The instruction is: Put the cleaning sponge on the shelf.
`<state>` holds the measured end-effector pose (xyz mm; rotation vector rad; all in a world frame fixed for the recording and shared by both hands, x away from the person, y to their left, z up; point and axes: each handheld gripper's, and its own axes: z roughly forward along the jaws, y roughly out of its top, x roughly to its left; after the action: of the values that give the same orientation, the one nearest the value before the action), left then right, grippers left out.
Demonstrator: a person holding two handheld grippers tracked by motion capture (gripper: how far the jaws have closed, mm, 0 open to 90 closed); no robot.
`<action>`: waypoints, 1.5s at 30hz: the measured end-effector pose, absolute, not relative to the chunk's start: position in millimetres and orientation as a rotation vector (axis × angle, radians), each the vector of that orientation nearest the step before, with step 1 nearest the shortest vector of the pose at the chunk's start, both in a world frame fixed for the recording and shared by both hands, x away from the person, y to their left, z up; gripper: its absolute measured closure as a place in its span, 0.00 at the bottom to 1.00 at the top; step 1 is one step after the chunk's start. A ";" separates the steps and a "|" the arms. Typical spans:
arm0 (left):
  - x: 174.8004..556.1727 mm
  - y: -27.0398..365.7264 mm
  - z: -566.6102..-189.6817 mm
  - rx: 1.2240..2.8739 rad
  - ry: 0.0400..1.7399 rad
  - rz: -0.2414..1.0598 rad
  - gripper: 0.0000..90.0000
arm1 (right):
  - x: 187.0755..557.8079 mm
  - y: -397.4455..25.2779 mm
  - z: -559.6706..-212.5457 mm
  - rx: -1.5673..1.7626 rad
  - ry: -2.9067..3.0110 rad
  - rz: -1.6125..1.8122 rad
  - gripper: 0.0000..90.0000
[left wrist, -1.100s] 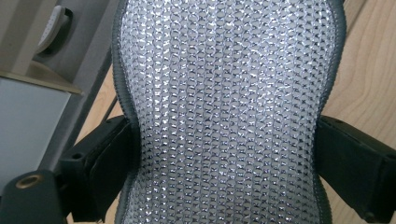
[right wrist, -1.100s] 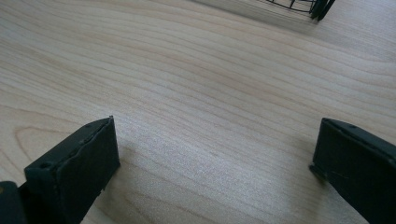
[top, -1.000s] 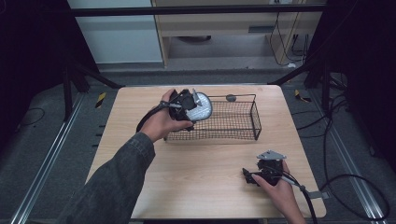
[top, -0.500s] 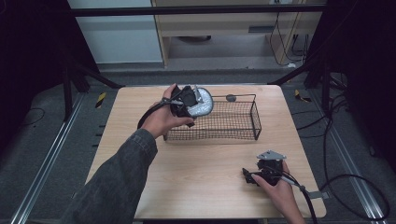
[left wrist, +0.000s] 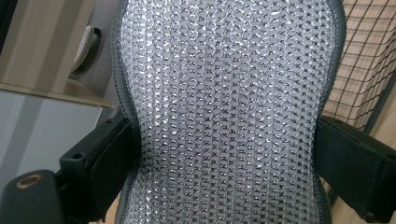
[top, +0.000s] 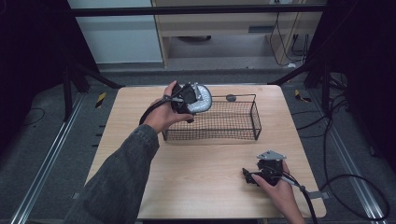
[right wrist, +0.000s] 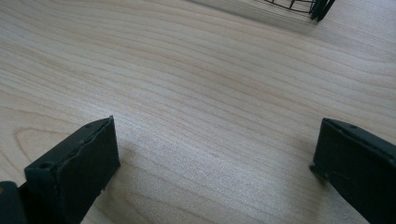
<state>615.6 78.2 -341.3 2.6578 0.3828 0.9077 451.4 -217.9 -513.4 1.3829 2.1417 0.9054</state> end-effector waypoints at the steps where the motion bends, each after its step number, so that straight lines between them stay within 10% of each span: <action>1: 616.5 78.3 -342.2 2.655 0.382 0.910 0.09 | 451.3 -217.9 -513.4 1.384 2.142 0.907 0.00; 45: 634.8 78.1 -376.2 2.713 0.367 0.857 0.09 | 450.4 -218.2 -513.5 1.384 2.142 0.914 0.01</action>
<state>634.8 78.1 -376.2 2.7128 0.3668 0.8566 450.4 -218.2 -513.5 1.3838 2.1421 0.9139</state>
